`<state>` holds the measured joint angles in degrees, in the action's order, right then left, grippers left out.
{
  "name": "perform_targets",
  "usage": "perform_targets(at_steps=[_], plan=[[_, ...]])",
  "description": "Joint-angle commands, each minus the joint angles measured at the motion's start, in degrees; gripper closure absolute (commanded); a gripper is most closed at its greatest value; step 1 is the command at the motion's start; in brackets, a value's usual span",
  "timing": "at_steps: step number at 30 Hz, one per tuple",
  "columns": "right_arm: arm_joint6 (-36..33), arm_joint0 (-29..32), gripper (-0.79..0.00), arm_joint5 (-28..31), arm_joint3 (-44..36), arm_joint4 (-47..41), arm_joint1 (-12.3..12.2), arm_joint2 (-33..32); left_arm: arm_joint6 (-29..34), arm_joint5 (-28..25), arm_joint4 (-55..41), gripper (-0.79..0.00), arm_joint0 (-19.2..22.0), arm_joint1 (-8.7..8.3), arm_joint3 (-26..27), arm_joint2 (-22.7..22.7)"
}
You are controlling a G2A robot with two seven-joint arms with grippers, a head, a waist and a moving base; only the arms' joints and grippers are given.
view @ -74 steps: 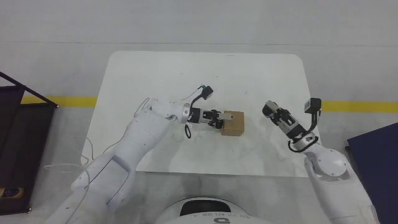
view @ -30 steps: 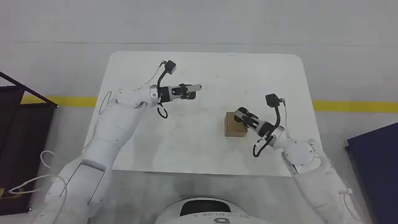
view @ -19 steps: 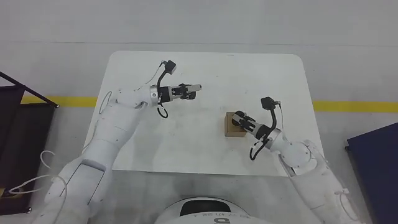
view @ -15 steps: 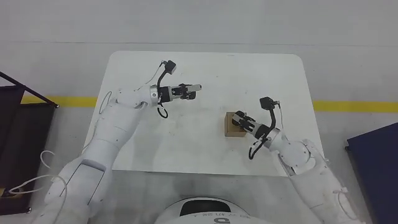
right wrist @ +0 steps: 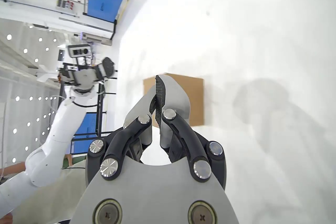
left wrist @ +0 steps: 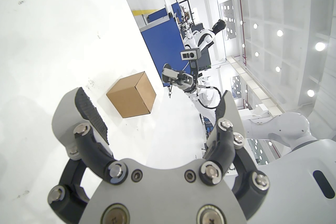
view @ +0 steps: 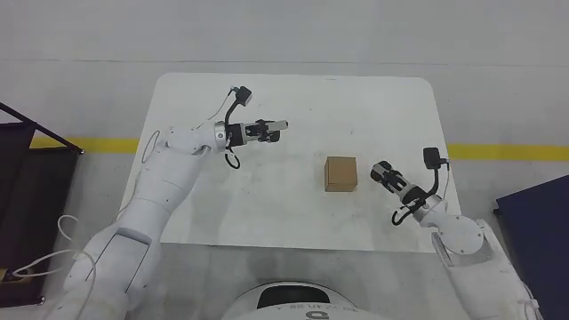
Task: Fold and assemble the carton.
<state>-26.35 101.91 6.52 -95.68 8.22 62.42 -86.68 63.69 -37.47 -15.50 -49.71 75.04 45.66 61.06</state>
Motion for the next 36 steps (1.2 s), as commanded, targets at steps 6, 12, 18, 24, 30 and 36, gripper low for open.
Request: perform_targets(at_steps=[6,12,18,24,30,36], plan=[[2.58,-2.05,0.0,-3.12,4.97,4.91,0.49,3.83,0.0,0.0,0.0,-0.785,0.0,0.0,0.0,0.0],[2.58,-1.84,0.0,-3.5,1.05,4.24,1.15,8.2,0.0,0.0,0.0,-0.785,0.0,0.0,0.0,0.0],[4.33,-0.78,0.0,-4.59,-1.37,3.26,1.37,8.68,0.0,0.0,0.0,-0.785,0.0,0.0,0.0,0.0],[16.91,0.3,0.0,-4.87,-3.05,-1.87,2.17,6.6,0.0,0.0,0.0,-0.785,0.0,0.0,0.0,0.0],[35.31,1.06,-0.785,6.64,-4.04,-1.86,3.26,5.23,0.0,0.0,0.0,-0.785,0.0,0.0,0.0,0.0],[40.27,1.3,-0.242,8.63,-3.95,-0.25,3.49,5.12,0.0,0.0,0.0,-0.784,0.0,0.0,0.0,0.0]])
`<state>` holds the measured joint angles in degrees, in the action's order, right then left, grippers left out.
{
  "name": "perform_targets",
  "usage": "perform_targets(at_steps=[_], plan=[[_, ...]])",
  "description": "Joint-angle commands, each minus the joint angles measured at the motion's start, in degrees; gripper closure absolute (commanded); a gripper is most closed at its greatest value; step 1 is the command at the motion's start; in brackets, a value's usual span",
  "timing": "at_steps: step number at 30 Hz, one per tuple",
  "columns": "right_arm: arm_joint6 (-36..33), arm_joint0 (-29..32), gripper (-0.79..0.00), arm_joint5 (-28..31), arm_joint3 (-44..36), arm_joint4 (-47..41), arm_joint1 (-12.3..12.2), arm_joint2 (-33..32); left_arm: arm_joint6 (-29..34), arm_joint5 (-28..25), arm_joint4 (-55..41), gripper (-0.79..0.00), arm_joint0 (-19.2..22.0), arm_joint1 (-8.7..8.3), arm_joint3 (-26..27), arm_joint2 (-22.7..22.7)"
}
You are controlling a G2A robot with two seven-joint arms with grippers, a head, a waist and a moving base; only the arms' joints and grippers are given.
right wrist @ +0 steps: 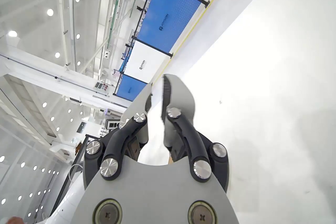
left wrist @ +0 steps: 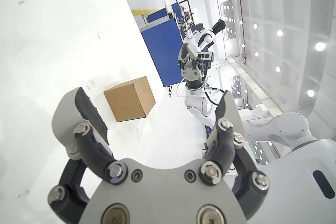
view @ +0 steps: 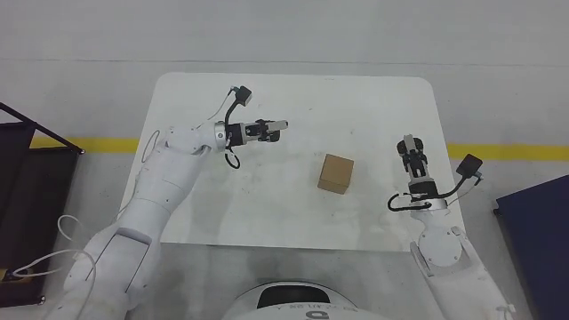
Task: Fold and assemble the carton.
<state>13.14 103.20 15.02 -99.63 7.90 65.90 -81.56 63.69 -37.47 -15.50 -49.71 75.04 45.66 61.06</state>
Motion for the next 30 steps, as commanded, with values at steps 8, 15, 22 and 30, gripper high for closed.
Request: perform_targets(at_steps=[8,15,22,30], plan=[[-0.53,-0.01,-0.664,-0.05,0.0,-0.05,-0.01,0.01,0.0,0.0,0.0,-0.784,0.0,0.0,0.0,0.0],[-0.52,-0.01,-0.784,-0.05,-0.01,-0.04,-0.01,0.01,0.0,0.0,0.0,-0.784,0.0,0.0,0.0,0.0],[-0.52,-0.01,-0.785,-0.05,-0.01,-0.04,-0.01,0.01,0.0,0.0,0.0,-0.784,0.0,0.0,0.0,0.0],[-0.52,-0.01,-0.785,-0.05,-0.01,-0.04,-0.01,0.01,0.0,0.0,0.0,-0.784,0.0,0.0,0.0,0.0]])
